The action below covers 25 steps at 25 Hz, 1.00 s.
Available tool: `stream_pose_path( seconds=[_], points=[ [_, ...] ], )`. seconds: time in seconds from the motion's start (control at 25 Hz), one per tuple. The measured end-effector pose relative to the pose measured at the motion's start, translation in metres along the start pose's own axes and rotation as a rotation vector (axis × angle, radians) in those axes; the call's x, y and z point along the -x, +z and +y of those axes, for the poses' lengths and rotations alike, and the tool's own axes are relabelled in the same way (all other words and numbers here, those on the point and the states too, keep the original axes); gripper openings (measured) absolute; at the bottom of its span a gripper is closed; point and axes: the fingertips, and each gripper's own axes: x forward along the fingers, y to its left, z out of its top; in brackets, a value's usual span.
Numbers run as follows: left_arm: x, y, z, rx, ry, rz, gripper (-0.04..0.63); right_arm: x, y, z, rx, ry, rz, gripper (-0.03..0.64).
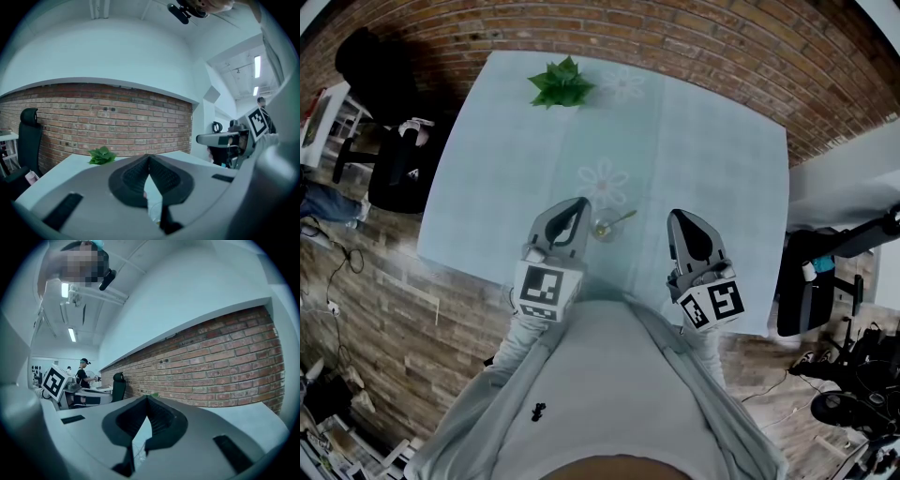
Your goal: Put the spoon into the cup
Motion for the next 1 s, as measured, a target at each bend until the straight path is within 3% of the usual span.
stream_pose_path(
  seconds=[1.0],
  points=[
    [-0.005, -0.0055, 0.0014, 0.01, -0.015, 0.004, 0.02, 0.0005, -0.0075, -0.0006, -0.011, -0.02, 0.015, 0.015]
  ],
)
